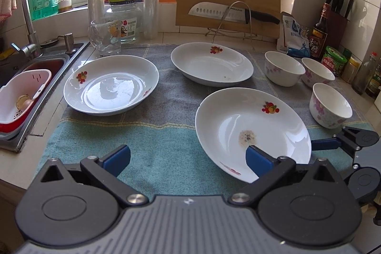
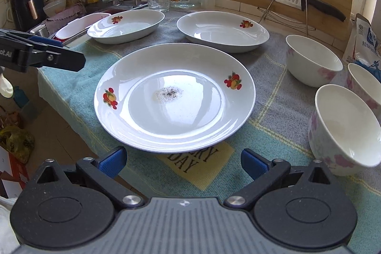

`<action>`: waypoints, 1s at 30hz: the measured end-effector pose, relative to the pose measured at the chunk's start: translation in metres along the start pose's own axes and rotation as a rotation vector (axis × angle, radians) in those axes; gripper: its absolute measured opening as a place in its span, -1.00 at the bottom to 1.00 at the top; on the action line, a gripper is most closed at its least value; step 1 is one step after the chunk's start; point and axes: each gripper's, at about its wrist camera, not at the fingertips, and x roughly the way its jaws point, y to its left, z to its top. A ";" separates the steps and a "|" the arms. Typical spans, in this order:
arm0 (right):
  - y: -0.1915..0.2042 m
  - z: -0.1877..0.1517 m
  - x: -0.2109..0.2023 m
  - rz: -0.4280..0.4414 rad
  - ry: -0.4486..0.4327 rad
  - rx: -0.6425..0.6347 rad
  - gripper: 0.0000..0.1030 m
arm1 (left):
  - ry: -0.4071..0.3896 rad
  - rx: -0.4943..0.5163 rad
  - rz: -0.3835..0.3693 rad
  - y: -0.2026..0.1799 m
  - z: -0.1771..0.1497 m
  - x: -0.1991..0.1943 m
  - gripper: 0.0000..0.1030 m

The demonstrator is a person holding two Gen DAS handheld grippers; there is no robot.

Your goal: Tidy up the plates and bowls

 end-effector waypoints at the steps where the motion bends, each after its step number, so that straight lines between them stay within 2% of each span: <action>1: 0.000 0.000 0.002 -0.001 -0.006 -0.008 1.00 | 0.003 -0.001 0.001 -0.001 0.000 0.000 0.98; 5: 0.001 0.002 0.010 -0.006 -0.022 -0.032 1.00 | 0.020 0.014 -0.012 -0.002 0.003 0.004 0.98; 9: 0.004 0.002 0.013 0.001 -0.045 -0.050 1.00 | 0.059 0.033 -0.063 0.003 0.013 0.022 0.98; 22: 0.003 -0.008 0.011 -0.002 -0.112 -0.047 1.00 | 0.101 0.214 -0.226 -0.008 0.060 0.084 0.98; 26: 0.004 -0.007 0.010 -0.007 -0.116 -0.043 1.00 | 0.138 0.263 -0.294 -0.011 0.066 0.100 0.98; 30: 0.006 -0.006 0.009 -0.010 -0.109 -0.043 1.00 | 0.219 0.309 -0.365 -0.014 0.069 0.118 0.98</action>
